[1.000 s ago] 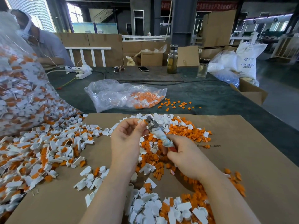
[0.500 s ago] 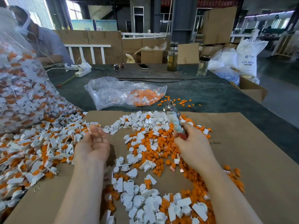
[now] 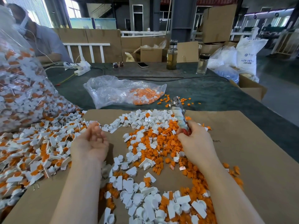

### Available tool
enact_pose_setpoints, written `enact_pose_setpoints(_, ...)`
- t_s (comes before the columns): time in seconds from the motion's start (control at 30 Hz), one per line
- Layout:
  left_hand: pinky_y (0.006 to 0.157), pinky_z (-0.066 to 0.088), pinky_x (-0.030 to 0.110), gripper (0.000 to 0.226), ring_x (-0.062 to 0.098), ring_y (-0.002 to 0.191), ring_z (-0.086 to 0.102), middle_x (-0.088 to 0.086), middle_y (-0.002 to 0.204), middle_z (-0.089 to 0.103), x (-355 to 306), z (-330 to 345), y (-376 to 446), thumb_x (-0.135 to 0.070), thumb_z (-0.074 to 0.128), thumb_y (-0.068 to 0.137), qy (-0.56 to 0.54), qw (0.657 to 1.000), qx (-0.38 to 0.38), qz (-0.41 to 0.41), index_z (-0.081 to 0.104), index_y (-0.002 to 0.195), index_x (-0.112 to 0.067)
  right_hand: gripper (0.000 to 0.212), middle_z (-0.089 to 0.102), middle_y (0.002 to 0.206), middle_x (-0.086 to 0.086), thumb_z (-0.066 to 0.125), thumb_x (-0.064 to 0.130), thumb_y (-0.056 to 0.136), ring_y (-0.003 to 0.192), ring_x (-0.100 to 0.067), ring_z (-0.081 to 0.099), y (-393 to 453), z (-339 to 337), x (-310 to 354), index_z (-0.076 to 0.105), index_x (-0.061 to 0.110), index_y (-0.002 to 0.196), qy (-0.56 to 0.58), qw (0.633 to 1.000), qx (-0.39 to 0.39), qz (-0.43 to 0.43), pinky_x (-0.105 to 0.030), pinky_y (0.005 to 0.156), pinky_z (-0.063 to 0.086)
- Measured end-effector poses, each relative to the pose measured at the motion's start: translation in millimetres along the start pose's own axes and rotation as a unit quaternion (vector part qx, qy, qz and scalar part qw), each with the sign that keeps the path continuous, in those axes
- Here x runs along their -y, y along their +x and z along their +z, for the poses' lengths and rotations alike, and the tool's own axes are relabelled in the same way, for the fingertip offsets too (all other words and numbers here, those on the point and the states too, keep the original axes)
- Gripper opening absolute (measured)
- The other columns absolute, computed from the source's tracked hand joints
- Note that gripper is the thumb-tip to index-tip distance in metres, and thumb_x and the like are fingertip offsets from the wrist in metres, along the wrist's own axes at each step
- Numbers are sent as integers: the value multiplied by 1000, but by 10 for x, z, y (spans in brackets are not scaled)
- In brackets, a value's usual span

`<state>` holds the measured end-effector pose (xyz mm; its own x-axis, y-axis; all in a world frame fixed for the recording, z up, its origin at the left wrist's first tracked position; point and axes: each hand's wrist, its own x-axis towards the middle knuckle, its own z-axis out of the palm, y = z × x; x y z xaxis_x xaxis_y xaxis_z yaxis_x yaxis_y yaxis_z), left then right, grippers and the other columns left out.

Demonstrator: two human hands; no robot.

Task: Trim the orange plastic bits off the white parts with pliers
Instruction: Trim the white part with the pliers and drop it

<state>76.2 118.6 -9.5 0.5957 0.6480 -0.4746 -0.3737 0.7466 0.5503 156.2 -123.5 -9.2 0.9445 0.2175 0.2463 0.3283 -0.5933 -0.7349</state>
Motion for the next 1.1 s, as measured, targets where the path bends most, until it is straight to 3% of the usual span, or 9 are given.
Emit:
enact_pose_setpoints(0.07,60,53,20,16,4,70,67,-6,83,75,59,67,-55,-22,61,97,135,991,27,5,70,109,-14,10,54,64,7,54,21,91,53,-7,47,4,4,-5,57,25,83,-2,1000,1,3,-21,48,28)
enact_pose_setpoints(0.13,71,53,26,10,8,88,66,-7,91,75,181,142,-108,-22,62,97,316,946,30,58,70,102,-22,9,54,64,7,54,21,92,53,-7,48,8,7,-12,58,24,84,-3,1000,3,8,-22,48,29)
enact_pose_setpoints(0.27,78,50,35,19,12,99,57,-9,110,61,469,213,-245,-24,52,101,576,798,60,166,62,117,-28,10,57,67,8,53,23,92,52,-7,50,23,10,-21,58,28,86,-36,999,-6,11,-17,45,28)
enact_pose_setpoints(0.33,103,45,48,36,25,126,51,4,142,51,569,212,-218,-23,49,102,667,719,97,170,52,137,-23,11,57,67,9,53,26,94,52,-7,51,31,18,-35,56,29,83,-53,998,-9,22,-17,44,29)
enact_pose_setpoints(0.4,110,39,52,46,33,133,46,12,151,39,655,218,-199,-18,48,100,704,682,123,156,43,145,-14,12,57,67,9,52,29,95,54,-7,52,43,26,-67,54,28,83,-73,996,-9,42,-19,44,29)
enact_pose_setpoints(0.67,114,31,44,46,29,141,32,10,156,28,803,234,-325,-4,40,97,712,649,228,137,38,142,-11,14,58,72,5,54,29,92,62,-10,55,65,26,-137,53,26,78,-130,988,30,71,-23,46,32)
enact_pose_setpoints(0.77,78,44,20,47,9,103,55,5,149,37,774,212,-332,-2,41,96,701,653,255,130,38,138,-24,11,55,75,11,56,33,91,63,-5,50,47,97,-99,53,27,82,-164,986,25,25,-22,47,31)
enact_pose_setpoints(0.87,47,43,14,68,2,69,57,-1,147,41,765,193,-295,-1,44,94,689,667,253,129,26,153,-30,12,49,84,10,58,39,91,66,-7,45,34,145,-72,53,29,96,-223,974,26,-3,-20,47,27)
enact_pose_setpoints(1.1,50,45,6,71,-12,70,62,-6,136,49,665,144,-221,3,53,91,663,693,235,161,35,149,-34,14,54,89,11,60,38,90,71,-9,51,32,171,-87,56,30,101,-227,973,33,-2,-22,49,35)
